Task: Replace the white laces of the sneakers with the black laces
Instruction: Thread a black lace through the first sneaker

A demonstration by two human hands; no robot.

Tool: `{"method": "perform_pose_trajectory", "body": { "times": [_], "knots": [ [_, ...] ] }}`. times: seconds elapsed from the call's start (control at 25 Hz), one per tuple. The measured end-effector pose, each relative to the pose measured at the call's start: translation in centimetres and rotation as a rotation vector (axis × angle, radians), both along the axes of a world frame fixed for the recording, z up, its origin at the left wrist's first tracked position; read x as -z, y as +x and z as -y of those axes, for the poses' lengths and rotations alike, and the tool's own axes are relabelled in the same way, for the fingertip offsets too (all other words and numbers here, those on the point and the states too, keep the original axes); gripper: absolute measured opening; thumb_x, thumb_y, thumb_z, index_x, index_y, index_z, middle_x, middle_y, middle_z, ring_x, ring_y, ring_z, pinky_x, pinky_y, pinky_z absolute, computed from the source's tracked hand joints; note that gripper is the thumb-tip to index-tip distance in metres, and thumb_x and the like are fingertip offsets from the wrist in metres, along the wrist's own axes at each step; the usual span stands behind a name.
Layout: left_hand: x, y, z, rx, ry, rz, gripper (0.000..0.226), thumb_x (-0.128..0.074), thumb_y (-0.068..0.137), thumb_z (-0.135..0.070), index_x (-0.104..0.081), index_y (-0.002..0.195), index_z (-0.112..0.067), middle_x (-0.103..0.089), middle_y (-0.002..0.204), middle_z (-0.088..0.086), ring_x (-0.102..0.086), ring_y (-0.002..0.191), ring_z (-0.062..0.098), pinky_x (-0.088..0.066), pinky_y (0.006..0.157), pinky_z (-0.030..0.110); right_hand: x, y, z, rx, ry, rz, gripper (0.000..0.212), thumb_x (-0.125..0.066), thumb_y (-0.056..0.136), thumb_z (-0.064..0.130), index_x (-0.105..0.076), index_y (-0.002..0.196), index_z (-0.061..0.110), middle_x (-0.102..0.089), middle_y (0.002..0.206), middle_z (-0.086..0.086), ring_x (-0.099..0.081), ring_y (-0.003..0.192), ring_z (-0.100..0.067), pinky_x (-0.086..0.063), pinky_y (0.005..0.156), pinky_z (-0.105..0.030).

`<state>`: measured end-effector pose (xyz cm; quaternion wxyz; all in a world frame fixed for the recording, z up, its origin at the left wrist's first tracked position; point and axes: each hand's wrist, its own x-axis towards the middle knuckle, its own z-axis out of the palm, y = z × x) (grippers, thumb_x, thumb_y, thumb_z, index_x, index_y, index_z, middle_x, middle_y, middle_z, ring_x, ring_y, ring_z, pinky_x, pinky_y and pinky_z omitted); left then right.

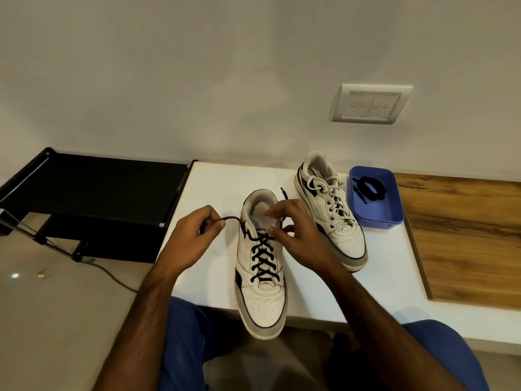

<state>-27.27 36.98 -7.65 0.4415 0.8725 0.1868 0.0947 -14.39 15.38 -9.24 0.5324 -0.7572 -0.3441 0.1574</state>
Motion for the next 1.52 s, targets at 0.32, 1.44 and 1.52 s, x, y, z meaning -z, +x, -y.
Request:
{"method": "perform_pose_trajectory", "body": {
  "times": [0.32, 1.44, 1.52],
  "knots": [
    [-1.6, -0.1, 1.6, -0.013, -0.03, 0.045, 0.02, -0.063, 0.098, -0.027, -0.061, 0.08, -0.017, -0.062, 0.083, -0.002, -0.061, 0.081, 0.01, -0.045, 0.071, 0.014, -0.5, -0.8, 1.5, 0.058, -0.336, -0.011, 0.025, -0.072, 0.09, 0.018, -0.053, 0.106, 0.016, -0.057, 0.109, 0.003, -0.06, 0.086, -0.01, -0.042, 0.062, -0.012],
    [-6.2, -2.3, -0.9, -0.28, 0.769, -0.539, 0.028, -0.049, 0.101, -0.052, -0.065, 0.107, -0.03, -0.064, 0.096, -0.008, -0.057, 0.094, 0.012, -0.038, 0.097, 0.041, -6.7, 3.3, 5.2, 0.274, -0.846, 0.101, 0.022, -0.049, 0.102, 0.032, -0.054, 0.091, 0.013, -0.068, 0.107, -0.012, -0.058, 0.087, -0.024, -0.044, 0.073, -0.034],
    [-6.1, -2.4, -1.5, -0.274, 0.745, -0.579, 0.031, -0.048, 0.1, -0.056, -0.065, 0.106, -0.03, -0.064, 0.097, -0.008, -0.058, 0.096, 0.013, -0.038, 0.099, 0.043, -6.8, 3.6, 5.4, 0.285, -0.851, 0.075, 0.021, -0.05, 0.101, 0.028, -0.057, 0.091, 0.011, -0.068, 0.103, -0.012, -0.061, 0.089, -0.026, -0.046, 0.073, -0.035]
  ]
}}
